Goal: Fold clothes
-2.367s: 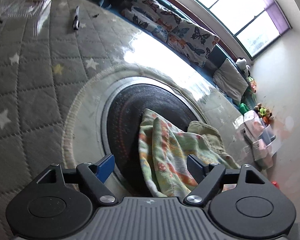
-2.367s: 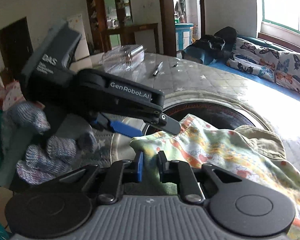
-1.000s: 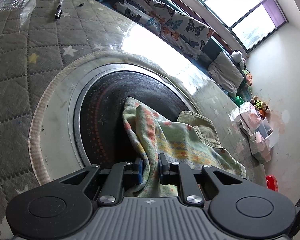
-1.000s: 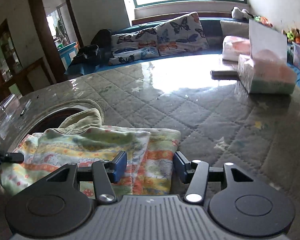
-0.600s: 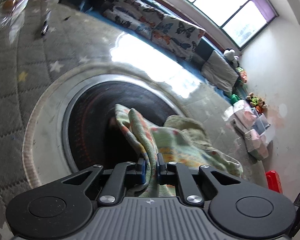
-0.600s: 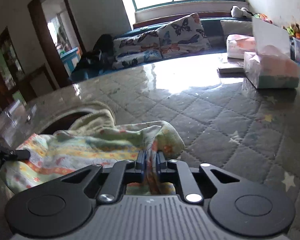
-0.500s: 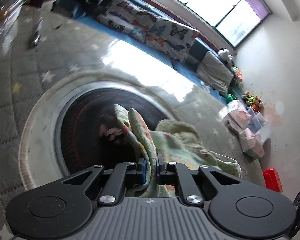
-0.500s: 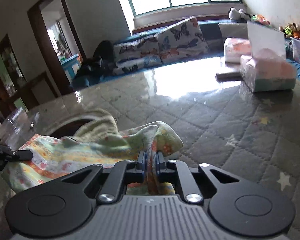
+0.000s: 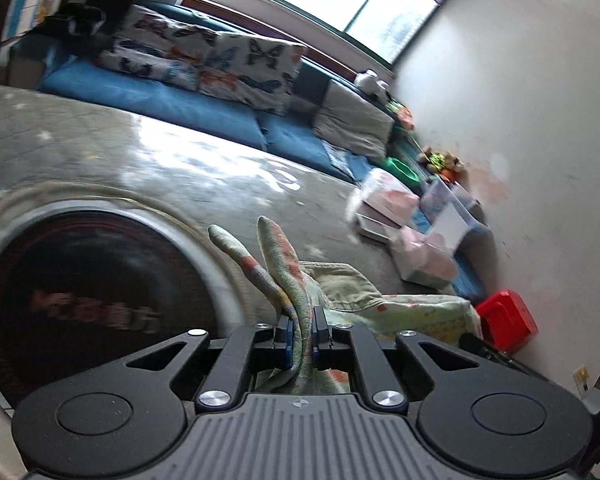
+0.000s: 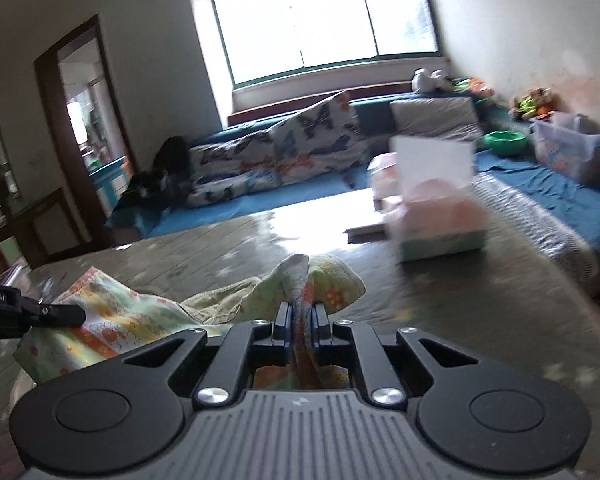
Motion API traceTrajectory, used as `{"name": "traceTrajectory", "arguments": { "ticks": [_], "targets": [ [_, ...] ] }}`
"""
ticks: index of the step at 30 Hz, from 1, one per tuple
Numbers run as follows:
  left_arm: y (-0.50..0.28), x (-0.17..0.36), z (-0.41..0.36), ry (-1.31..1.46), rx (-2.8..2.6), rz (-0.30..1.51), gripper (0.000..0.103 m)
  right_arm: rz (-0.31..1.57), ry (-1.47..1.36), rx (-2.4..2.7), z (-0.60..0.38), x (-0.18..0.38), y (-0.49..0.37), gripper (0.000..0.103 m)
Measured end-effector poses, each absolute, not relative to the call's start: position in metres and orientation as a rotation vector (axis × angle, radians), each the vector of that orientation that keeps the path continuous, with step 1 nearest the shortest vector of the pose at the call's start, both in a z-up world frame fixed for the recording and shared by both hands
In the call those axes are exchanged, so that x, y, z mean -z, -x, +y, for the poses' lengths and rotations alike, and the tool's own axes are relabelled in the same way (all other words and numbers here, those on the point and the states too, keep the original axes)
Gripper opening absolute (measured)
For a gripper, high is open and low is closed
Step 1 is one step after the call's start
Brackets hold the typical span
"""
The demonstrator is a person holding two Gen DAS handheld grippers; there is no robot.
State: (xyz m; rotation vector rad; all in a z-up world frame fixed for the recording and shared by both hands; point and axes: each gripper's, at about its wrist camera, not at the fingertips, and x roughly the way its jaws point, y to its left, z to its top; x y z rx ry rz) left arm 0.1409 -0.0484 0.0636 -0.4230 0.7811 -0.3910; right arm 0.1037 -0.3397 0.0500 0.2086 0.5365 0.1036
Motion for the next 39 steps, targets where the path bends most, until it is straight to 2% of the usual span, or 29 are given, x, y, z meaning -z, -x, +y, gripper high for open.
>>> {"name": "traceTrajectory", "arguments": {
  "ticks": [13, 23, 25, 27, 39],
  "targets": [
    [-0.158, -0.043, -0.131, 0.336, 0.508, 0.874, 0.010, 0.559, -0.212, 0.062, -0.411, -0.035, -0.099, 0.009],
    [-0.165, -0.024, -0.114, 0.282, 0.367, 0.920, 0.026, 0.629, -0.205, 0.166, -0.435, -0.004, -0.105, 0.014],
    [-0.169, -0.027, -0.111, 0.285, 0.355, 0.910, 0.026, 0.626, -0.213, 0.141, -0.435, -0.005, -0.105, 0.016],
    [-0.173, -0.031, -0.117, 0.294, 0.378, 0.903, 0.026, 0.632, -0.215, 0.097, -0.430, -0.005, -0.110, 0.026],
    [-0.203, -0.010, -0.186, 0.278, 0.526, 0.960, 0.025, 0.725, -0.210, -0.045, -0.388, 0.016, -0.164, 0.027]
  ]
}}
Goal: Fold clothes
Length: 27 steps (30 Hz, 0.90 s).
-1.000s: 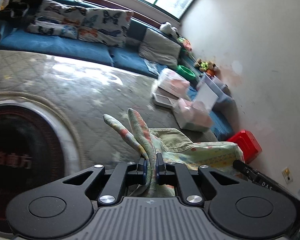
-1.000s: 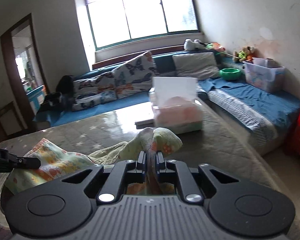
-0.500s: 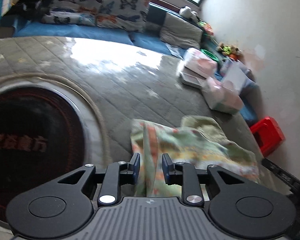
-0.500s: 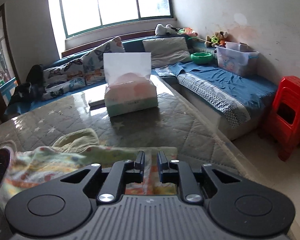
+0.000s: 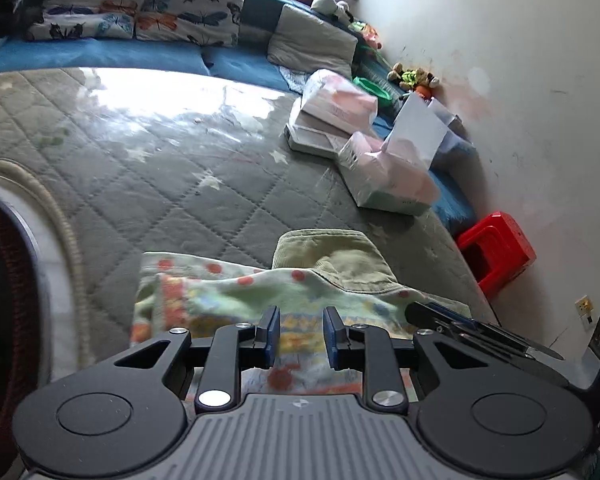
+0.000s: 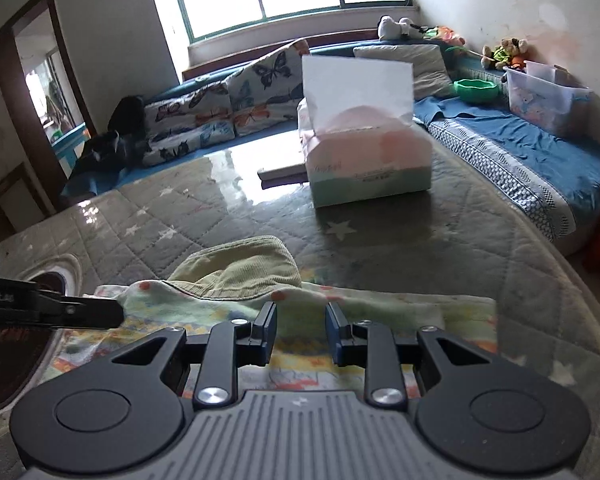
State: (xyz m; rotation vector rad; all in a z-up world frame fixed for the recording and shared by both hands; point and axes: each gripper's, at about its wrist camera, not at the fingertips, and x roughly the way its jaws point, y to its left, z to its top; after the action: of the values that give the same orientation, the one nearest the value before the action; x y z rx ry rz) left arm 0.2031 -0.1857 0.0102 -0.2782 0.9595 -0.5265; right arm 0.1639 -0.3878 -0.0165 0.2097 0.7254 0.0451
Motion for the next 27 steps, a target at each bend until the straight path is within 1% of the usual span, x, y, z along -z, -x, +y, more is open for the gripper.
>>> {"name": "traceTrajectory", "arguments": {
  "ticks": [5, 11, 13, 14, 15, 17, 18, 19, 22, 23, 27],
  "targets": [
    [-0.217, 0.005, -0.192, 0.266, 0.508, 0.983, 0.026, 0.741, -0.198, -0.043, -0.388, 0.022, -0.173, 0.029],
    [-0.213, 0.003, -0.188, 0.260, 0.507, 0.974, 0.028, 0.745, -0.158, -0.056, -0.383, 0.013, -0.168, 0.037],
    [-0.208, -0.001, -0.187, 0.250, 0.510, 0.968, 0.032, 0.744, -0.149, -0.073, -0.379, 0.009, -0.161, 0.041],
    [-0.204, -0.003, -0.187, 0.246, 0.512, 0.964, 0.034, 0.743, -0.145, -0.083, -0.376, 0.007, -0.157, 0.047],
    [-0.201, -0.006, -0.186, 0.241, 0.515, 0.960, 0.035, 0.742, -0.140, -0.093, -0.374, 0.005, -0.153, 0.049],
    [-0.192, -0.011, -0.185, 0.226, 0.527, 0.947, 0.037, 0.741, -0.131, -0.113, -0.368, 0.001, -0.143, 0.049],
    [-0.188, -0.014, -0.185, 0.217, 0.533, 0.939, 0.040, 0.741, -0.126, -0.121, -0.366, 0.000, -0.138, 0.053],
    [-0.182, -0.016, -0.184, 0.203, 0.537, 0.928, 0.045, 0.740, -0.120, -0.128, -0.364, -0.001, -0.133, 0.055],
    [-0.165, -0.021, -0.181, 0.164, 0.539, 0.904, 0.048, 0.738, -0.112, -0.145, -0.360, -0.004, -0.118, 0.057],
    [-0.159, -0.021, -0.179, 0.157, 0.539, 0.900, 0.051, 0.737, -0.112, -0.149, -0.359, -0.005, -0.112, 0.058],
    [-0.136, -0.022, -0.172, 0.121, 0.542, 0.876, 0.052, 0.736, -0.104, -0.157, -0.356, -0.004, -0.090, 0.061]
  ]
}}
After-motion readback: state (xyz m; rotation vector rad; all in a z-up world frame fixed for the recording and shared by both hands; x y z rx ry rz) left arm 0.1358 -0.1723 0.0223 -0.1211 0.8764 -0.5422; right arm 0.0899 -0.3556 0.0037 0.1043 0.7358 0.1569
